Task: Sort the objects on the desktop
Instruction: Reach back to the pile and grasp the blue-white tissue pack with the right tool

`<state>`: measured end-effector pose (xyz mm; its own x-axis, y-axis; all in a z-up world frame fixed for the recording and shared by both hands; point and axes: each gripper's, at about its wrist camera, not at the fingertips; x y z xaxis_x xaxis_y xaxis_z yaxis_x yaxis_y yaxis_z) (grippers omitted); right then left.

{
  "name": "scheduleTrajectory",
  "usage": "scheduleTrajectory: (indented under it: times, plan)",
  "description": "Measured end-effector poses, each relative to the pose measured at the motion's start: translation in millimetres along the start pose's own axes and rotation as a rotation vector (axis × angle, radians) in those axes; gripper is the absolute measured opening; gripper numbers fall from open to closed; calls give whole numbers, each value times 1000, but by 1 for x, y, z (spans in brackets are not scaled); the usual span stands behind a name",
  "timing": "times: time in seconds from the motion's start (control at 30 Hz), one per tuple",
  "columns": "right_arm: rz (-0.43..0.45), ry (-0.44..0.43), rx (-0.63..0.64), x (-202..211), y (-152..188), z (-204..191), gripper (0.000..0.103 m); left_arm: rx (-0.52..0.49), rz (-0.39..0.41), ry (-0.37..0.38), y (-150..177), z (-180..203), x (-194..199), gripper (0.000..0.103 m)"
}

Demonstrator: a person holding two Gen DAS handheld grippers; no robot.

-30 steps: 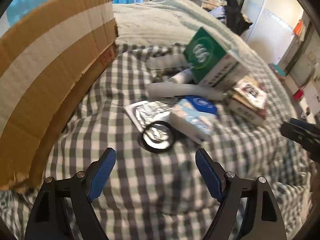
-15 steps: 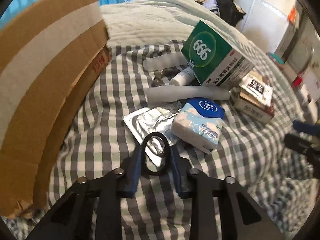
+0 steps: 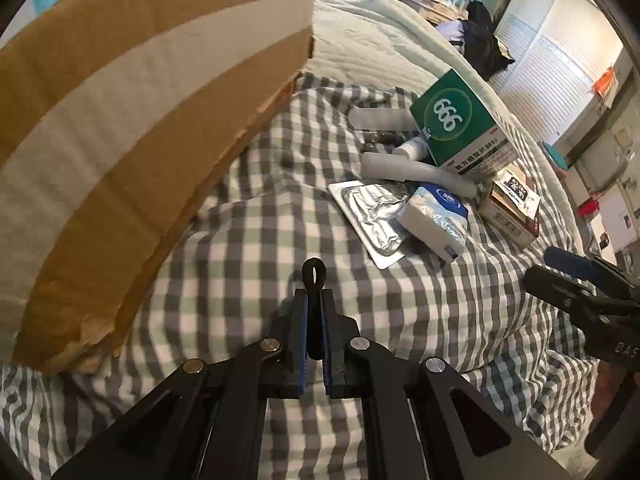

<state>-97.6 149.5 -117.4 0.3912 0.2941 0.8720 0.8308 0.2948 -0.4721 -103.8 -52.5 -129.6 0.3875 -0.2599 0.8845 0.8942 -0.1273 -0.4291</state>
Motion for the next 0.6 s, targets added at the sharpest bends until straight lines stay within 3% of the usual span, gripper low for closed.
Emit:
scheduleTrajectory:
  times: [0.17,0.3,0.4,0.6]
  plan:
    - [20,6,15,-12,-18,-28,82,21,24,-5,-1,-8,11,6]
    - [4,8,-79,-34,-34,-40,85,49,27,-10,-2,-17,12,6]
    - [-25,29,-202,-54,-46,-39,85,70,23,-14,1,-24,12,6]
    - [-137,101,-314,-92,-53,-34,85,74,14,-1,7,-31,9,6]
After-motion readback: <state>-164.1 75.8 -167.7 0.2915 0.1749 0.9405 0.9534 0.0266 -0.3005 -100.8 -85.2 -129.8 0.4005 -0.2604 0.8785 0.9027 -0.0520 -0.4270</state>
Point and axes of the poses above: each gripper's, at about its wrist camera, not at the fingertips, and x roughly against the way its jaws point, z to its right, y to its underside, and after that the axes turned 2 degrees about y, right-handed
